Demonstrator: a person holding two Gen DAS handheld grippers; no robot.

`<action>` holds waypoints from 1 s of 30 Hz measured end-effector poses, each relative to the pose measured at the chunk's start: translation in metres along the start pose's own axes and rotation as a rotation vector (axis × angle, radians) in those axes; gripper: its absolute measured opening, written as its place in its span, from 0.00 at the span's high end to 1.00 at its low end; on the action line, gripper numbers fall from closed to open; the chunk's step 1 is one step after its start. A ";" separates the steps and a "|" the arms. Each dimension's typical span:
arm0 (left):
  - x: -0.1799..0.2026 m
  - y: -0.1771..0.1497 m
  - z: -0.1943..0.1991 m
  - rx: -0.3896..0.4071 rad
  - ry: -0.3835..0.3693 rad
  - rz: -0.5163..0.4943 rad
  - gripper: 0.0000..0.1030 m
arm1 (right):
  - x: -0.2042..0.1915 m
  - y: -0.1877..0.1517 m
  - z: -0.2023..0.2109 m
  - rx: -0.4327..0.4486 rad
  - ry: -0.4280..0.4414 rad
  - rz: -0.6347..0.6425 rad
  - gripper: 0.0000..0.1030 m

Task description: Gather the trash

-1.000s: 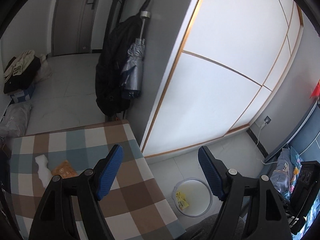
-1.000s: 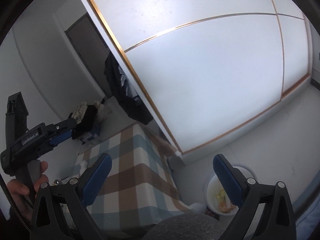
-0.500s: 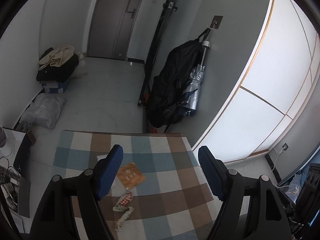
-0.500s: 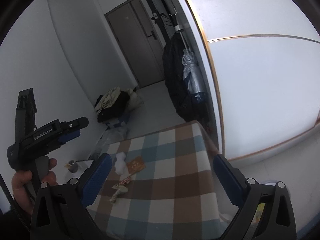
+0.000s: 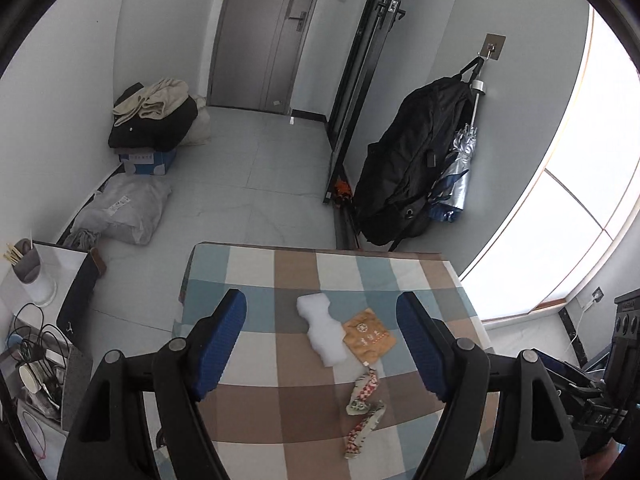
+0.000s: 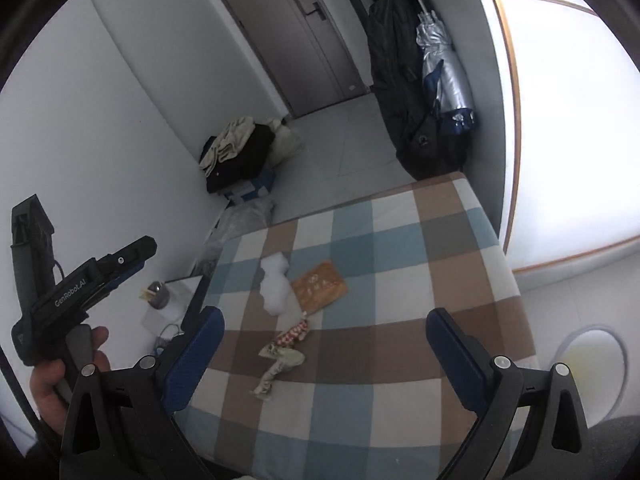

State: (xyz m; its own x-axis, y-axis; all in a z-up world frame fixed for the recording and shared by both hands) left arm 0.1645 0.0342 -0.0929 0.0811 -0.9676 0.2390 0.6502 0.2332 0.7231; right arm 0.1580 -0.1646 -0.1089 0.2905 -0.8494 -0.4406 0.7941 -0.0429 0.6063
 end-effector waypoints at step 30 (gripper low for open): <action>-0.042 -0.024 -0.027 -0.129 -0.036 0.068 0.28 | -0.044 -0.077 -0.115 -0.310 0.037 0.040 0.77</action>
State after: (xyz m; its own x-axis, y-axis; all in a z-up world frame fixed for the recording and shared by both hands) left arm 0.1660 0.0670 -0.1383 0.1032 -0.9453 0.3094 0.7359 0.2818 0.6156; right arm 0.1451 -0.0631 -0.2126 0.3396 -0.8275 -0.4472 0.9048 0.1574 0.3957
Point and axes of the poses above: each gripper's, at about its wrist camera, not at the fingertips, and z roughly against the way its jaws point, x to its right, y to its top, the point moved 8 cm from there along -z, roughly the way its jaws point, and after that the axes turned 1 degree about y, right-handed, at the moved point
